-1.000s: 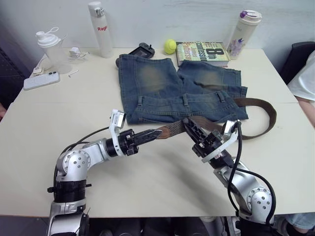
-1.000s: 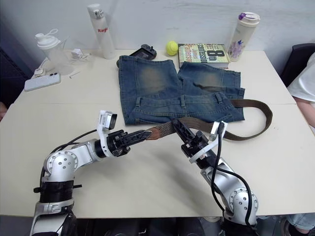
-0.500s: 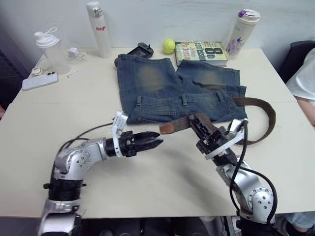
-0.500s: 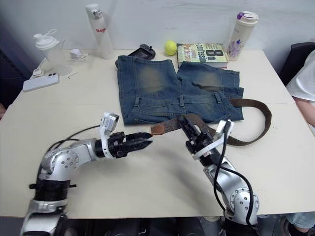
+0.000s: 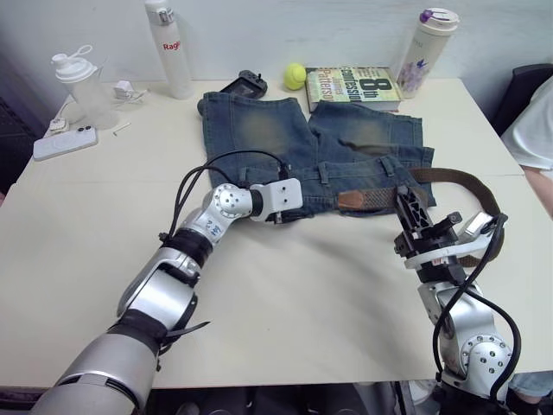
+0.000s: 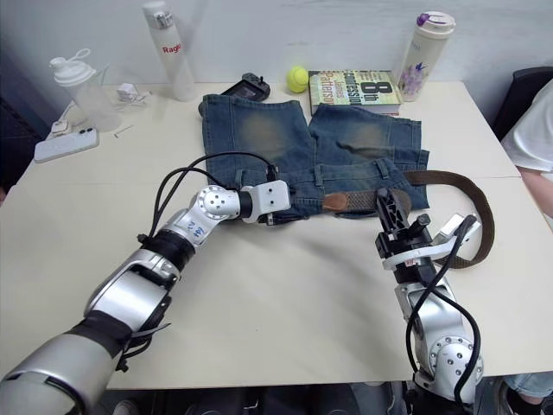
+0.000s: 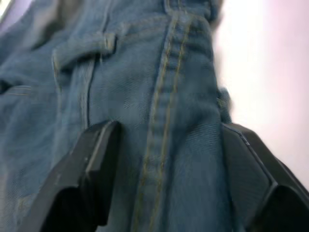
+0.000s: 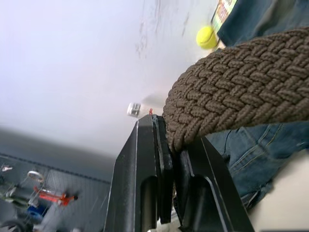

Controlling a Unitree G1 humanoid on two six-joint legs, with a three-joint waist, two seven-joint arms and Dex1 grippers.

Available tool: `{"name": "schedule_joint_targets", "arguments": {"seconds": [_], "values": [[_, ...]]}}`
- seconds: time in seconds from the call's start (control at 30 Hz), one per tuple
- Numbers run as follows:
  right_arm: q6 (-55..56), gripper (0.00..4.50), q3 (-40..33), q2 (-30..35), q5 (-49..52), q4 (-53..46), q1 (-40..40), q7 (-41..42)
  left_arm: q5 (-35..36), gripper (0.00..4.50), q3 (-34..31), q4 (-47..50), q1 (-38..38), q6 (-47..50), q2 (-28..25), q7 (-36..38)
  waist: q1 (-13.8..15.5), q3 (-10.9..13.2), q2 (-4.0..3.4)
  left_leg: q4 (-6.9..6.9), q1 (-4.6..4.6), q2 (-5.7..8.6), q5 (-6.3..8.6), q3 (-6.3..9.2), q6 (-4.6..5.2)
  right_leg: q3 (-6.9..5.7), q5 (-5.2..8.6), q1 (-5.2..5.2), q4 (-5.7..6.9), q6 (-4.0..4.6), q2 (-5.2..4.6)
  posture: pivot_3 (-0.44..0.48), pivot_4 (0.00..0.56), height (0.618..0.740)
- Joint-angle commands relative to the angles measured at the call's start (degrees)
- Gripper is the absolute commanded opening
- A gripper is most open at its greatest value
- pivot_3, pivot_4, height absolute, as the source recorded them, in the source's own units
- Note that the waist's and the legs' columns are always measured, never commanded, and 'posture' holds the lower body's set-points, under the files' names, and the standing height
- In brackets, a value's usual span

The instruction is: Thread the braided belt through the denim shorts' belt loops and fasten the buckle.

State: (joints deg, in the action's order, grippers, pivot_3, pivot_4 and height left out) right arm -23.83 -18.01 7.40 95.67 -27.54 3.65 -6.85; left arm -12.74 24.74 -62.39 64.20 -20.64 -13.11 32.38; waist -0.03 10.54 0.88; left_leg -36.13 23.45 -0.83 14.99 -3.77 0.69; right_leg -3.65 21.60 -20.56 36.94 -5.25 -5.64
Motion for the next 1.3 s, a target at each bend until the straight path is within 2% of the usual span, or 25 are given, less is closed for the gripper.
{"name": "schedule_joint_targets", "arguments": {"seconds": [0.03,0.1,0.27,0.37,0.47,0.63,0.77,0.83,0.9,0.97,1.07,1.13,1.17,1.23,1.27,1.3], "values": [[1.2,0.0,0.1,-0.3,1.0,-4.0,0.3,-0.1,-0.3,2.78,-2.9,-5.0,2.0,-0.5,0.8,-1.8,0.0,0.0,0.01,-0.02,0.0,0.0,-0.02,0.01,0.0,0.03,0.0,0.01,0.02,0.0,-0.01,0.0,0.15,0.74],[1.3,0.0,0.3,-0.3,0.9,-4.2,-0.1,-0.2,0.3,2.09,-4.4,-5.6,2.5,-1.3,1.0,-0.9,-0.1,0.0,0.03,-0.04,0.0,0.01,-0.02,-0.01,0.02,0.15,0.0,0.0,0.04,0.0,-0.02,0.0,0.15,0.74],[1.3,0.0,0.8,-0.4,0.1,-3.4,-0.3,0.2,-1.9,0.03,-4.2,-5.3,1.3,-3.7,-0.2,0.0,-0.1,0.0,0.04,-0.04,0.01,0.01,-0.02,0.0,0.02,0.25,0.0,-0.01,0.05,0.0,-0.02,0.0,0.15,0.74],[1.5,0.0,1.2,-0.5,-0.8,-2.8,-0.1,0.3,-1.2,0.03,-4.9,-2.0,-1.6,-6.2,-2.5,3.4,-0.3,0.0,0.04,-0.04,-0.01,0.0,-0.02,-0.02,0.02,0.28,0.0,-0.01,0.06,0.0,-0.01,0.0,0.15,0.74],[2.2,0.0,1.3,-0.2,-2.4,-3.3,-0.2,-0.2,4.7,0.03,-9.2,9.3,-9.5,-5.4,-8.2,10.7,-1.0,0.0,0.03,0.04,-0.05,-0.04,-0.03,-0.09,0.01,0.37,0.0,-0.05,0.07,0.01,0.03,0.0,0.15,0.74],[3.0,0.0,0.1,0.9,-3.9,-5.0,-1.2,-0.7,15.3,0.03,-18.2,41.2,-36.4,3.1,-25.1,20.3,-3.5,0.0,0.03,0.17,-0.25,-0.1,-0.03,0.06,-0.04,0.55,0.04,-0.08,0.06,0.1,0.15,0.0,0.15,0.74],[1.8,0.0,-0.8,4.1,-3.0,-5.7,-1.5,-1.9,23.2,0.03,-24.8,64.6,-57.8,14.0,-32.5,21.9,-3.6,0.0,-0.13,0.19,-0.34,-0.13,0.1,0.37,-0.17,0.6,0.09,-0.07,0.09,0.19,0.16,0.0,0.15,0.74],[0.4,0.0,-0.7,6.5,-2.7,-5.7,-1.3,-2.5,24.1,0.03,-26.9,74.2,-67.6,18.3,-33.8,20.4,-3.2,0.0,-0.14,0.11,-0.34,-0.08,0.2,0.42,-0.15,0.7,0.09,-0.01,0.07,0.19,0.1,0.0,0.15,0.74],[-0.6,0.0,-0.6,8.3,-2.0,-5.6,-1.5,-2.6,23.5,0.03,-27.9,79.5,-72.7,21.1,-33.9,18.6,-2.6,0.0,-0.18,0.04,-0.41,-0.01,0.31,0.42,0.0,0.79,0.09,0.17,-0.02,0.18,-0.01,0.0,0.15,0.74],[-1.2,0.0,-0.5,9.4,-1.1,-5.4,-1.6,-2.8,22.1,0.03,-27.9,81.6,-74.4,22.3,-33.5,17.1,-1.4,0.0,-0.17,-0.04,-0.4,0.06,0.44,0.53,0.23,0.81,0.09,0.2,-0.17,0.18,-0.06,0.0,0.15,0.74],[-3.1,0.0,0.3,10.9,0.0,-4.7,-1.8,-2.8,22.6,0.03,-27.5,82.7,-71.9,26.0,-30.7,13.6,-0.6,0.0,-0.22,-0.02,-0.41,0.1,0.44,0.65,0.22,0.77,0.07,0.17,-0.04,0.22,-0.05,0.0,0.15,0.74],[-5.1,0.0,1.1,12.5,0.4,-3.7,-1.4,-1.9,24.0,0.97,-27.8,82.1,-70.2,27.1,-30.0,14.1,-0.3,0.0,-0.22,-0.02,-0.41,0.09,0.43,0.65,0.21,0.77,0.07,0.15,0.02,0.22,-0.01,0.0,0.15,0.74],[-5.8,0.0,1.4,13.1,0.1,-3.2,-1.1,-1.6,24.0,1.24,-28.1,82.0,-69.8,27.2,-30.3,14.7,-0.2,0.0,-0.22,-0.03,-0.4,0.1,0.42,0.64,0.2,0.77,0.07,0.12,0.06,0.22,0.0,0.0,0.15,0.74],[-6.8,0.0,2.1,14.1,-0.4,-2.1,-0.2,-1.3,24.5,2.11,-28.8,81.9,-69.9,27.3,-31.9,16.8,-0.3,0.0,-0.21,-0.03,-0.39,0.09,0.41,0.62,0.19,0.77,0.07,0.1,0.05,0.22,0.02,0.0,0.15,0.74],[-7.6,0.0,2.6,14.9,-1.0,-1.4,0.7,-1.1,27.7,2.49,-30.6,82.4,-69.9,28.9,-32.6,18.7,-0.3,0.0,-0.21,-0.03,-0.39,0.09,0.41,0.6,0.19,0.78,0.07,0.1,0.05,0.22,0.03,0.0,0.15,0.74],[-8.3,0.0,2.9,15.5,-1.4,-0.9,1.3,-1.0,30.1,2.49,-31.9,82.7,-69.9,30.1,-33.1,20.0,-0.4,0.0,-0.21,-0.03,-0.37,0.09,0.41,0.59,0.19,0.78,0.07,0.08,0.05,0.22,0.03,0.0,0.15,0.74]]}}
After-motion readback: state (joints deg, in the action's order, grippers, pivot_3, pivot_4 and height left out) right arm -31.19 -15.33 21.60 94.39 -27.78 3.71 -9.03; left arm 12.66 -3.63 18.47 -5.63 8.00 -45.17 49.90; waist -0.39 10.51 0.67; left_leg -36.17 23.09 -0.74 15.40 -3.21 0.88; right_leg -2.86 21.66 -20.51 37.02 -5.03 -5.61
